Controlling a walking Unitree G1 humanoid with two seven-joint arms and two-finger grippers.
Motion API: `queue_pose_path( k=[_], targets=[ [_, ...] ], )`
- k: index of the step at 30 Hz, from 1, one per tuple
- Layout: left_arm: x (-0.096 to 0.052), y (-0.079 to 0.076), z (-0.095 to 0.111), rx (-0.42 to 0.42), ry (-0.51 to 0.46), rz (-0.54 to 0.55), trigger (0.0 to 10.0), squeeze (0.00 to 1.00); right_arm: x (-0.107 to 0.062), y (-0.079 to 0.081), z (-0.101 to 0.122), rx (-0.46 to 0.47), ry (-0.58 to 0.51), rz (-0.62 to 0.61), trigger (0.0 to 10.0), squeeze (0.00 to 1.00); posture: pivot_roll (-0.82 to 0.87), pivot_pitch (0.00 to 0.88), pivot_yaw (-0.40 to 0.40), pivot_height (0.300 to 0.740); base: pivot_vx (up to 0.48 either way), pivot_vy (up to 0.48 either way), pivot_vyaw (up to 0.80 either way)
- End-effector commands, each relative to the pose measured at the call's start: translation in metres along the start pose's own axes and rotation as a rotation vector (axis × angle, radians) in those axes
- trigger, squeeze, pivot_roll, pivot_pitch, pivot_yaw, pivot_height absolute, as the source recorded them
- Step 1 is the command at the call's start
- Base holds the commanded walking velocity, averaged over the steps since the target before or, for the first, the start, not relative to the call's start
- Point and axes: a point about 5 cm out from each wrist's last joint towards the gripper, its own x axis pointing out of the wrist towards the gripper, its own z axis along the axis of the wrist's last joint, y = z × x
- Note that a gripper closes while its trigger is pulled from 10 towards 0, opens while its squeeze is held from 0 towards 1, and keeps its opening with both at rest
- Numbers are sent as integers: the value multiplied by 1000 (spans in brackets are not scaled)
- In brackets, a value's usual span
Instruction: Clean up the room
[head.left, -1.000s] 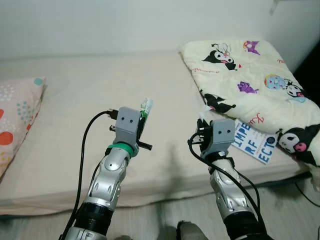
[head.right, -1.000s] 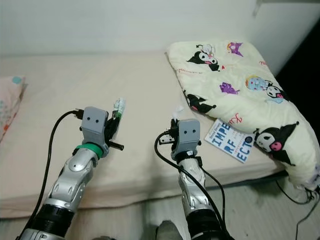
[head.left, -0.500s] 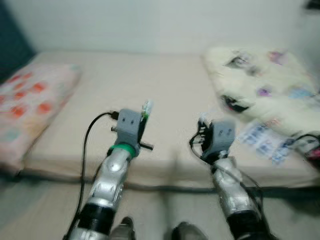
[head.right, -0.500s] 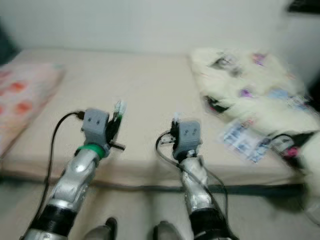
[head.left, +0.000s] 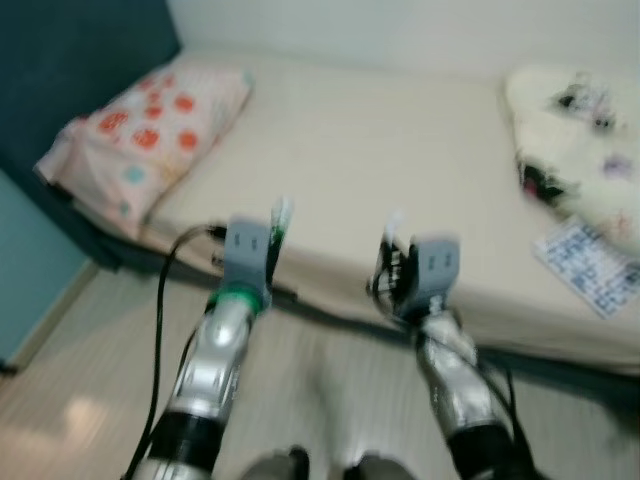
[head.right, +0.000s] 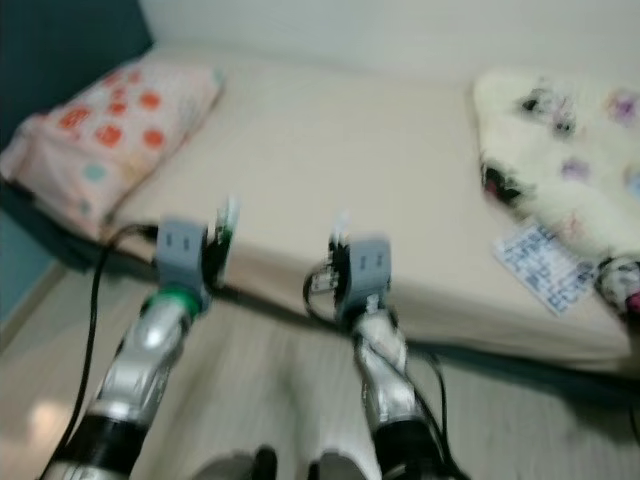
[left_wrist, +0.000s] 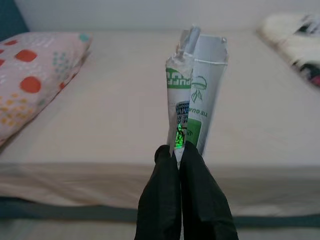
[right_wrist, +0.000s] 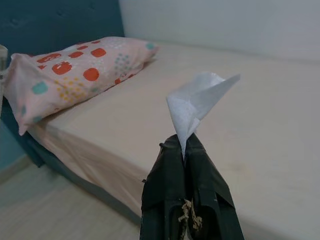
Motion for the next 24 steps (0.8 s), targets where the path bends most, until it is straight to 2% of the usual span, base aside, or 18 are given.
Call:
queue_pose_path(
  k=[1,24],
  targets=[
    [-2,0,-9,18,44,-5,10000,0,-2,2,-4,20,22,5,10000,0,-44,14,22,740,0,0,756],
    [-5,6,-14,60,82,-23,10000,0,-5,6,-9,35,42,39,10000,0,-41,23,27,740,0,0,745]
  ],
)
